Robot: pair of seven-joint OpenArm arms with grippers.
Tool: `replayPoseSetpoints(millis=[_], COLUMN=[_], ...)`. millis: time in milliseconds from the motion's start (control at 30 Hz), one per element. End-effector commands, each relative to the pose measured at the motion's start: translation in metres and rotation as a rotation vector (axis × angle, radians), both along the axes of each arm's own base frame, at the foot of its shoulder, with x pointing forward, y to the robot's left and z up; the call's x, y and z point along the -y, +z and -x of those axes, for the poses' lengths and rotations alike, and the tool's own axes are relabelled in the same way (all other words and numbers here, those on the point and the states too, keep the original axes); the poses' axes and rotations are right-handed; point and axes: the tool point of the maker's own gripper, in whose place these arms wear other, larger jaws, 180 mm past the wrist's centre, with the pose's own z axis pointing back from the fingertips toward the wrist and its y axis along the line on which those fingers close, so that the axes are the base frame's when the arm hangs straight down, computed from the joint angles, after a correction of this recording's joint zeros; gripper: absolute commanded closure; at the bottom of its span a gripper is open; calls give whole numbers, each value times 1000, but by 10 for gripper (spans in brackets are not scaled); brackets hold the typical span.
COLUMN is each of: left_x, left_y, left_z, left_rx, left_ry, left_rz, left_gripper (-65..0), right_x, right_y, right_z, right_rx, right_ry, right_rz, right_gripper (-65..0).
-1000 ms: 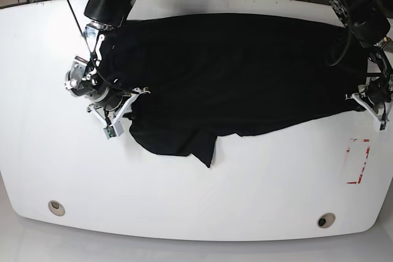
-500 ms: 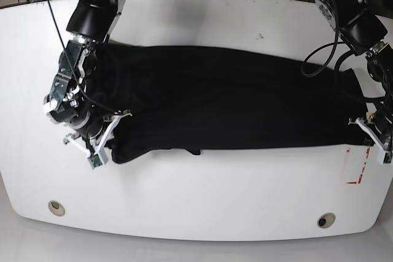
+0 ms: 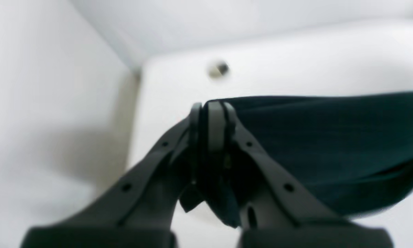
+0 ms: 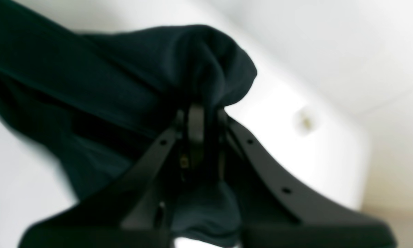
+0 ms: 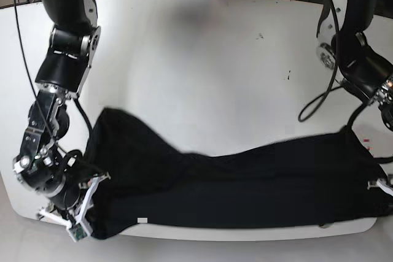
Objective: Fold the T-shirt properly
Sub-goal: 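Lift the black T-shirt with both grippers and swing it upward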
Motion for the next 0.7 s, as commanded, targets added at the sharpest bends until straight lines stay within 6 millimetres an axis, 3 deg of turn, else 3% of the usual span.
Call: replayPoseSetpoints(millis=[0, 200, 367, 567, 667], left_x=[-6, -8, 0, 4, 3], left_y=[60, 129, 169, 172, 156], left_z=[-1, 0, 0, -1, -3], left_rx=[126, 259, 335, 335, 301], left_ry=[22, 34, 16, 6, 7], left_rz=[-22, -20, -44, -63, -60], left_gripper=[-3, -3, -4, -4, -4], right_x=[23, 28, 30, 38, 40], right_y=[63, 143, 187, 196, 185], right_z=[-9, -16, -14, -7, -4], right_rx=[120, 255, 321, 336, 317], right_ry=[-48, -62, -70, -92, -97], right_rz=[49, 115, 182, 216, 229], right_gripper=[0, -2, -3, -3, -3])
